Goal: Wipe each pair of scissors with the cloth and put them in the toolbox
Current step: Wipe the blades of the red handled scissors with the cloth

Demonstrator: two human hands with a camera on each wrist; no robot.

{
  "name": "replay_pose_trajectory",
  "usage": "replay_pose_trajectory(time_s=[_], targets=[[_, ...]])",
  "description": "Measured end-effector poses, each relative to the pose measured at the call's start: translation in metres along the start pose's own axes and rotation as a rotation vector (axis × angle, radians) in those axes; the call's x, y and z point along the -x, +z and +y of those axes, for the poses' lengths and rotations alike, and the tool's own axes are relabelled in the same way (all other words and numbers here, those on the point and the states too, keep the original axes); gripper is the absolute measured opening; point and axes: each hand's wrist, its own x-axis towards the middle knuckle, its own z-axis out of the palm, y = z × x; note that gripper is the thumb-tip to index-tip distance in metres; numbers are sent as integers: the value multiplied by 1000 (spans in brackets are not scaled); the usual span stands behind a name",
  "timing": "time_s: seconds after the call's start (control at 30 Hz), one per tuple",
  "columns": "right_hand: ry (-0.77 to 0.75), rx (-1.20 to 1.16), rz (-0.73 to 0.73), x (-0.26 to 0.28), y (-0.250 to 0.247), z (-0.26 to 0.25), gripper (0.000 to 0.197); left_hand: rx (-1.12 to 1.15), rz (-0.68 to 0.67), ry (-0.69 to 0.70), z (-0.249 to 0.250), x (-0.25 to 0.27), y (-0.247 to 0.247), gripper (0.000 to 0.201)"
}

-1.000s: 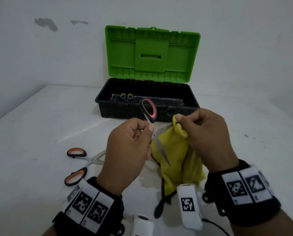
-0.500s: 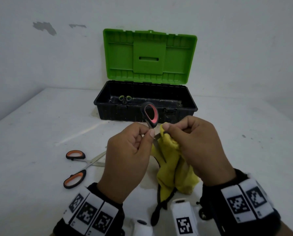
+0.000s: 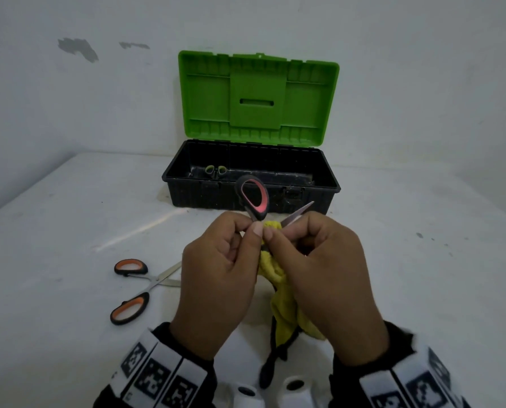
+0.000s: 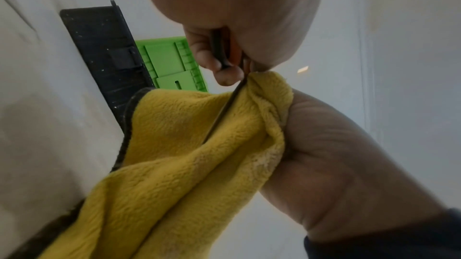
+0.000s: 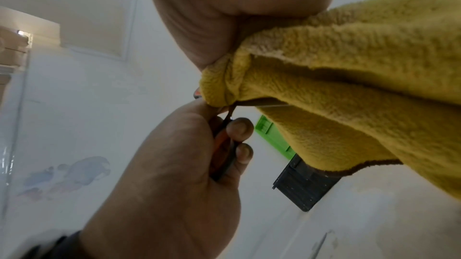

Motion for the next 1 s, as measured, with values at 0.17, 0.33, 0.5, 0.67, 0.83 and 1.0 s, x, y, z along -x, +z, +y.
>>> replay_pose_trajectory(time_s=[0.17,0.33,0.5,0.67,0.83,1.0], targets=[[-11,25,-55,3,0,-4,18,39,8,-9,3,3,-2,18],[76,-54,-138,-6,-11,-6,17,46,-2,28,3,6,-4,17],[124,-124,-137,-10,-18,-6,19,12,5,102,3,5,-6,20],[228,-164,-8,-27,-35,5,22,-50,2,155,2,8,-7,17],[303,-178,83,-46,-49,22,26,-62,5,172,2,7,-7,16],[344,-221,106,-50,-61,31,19,-138,40,198,-1,1,-10,15]])
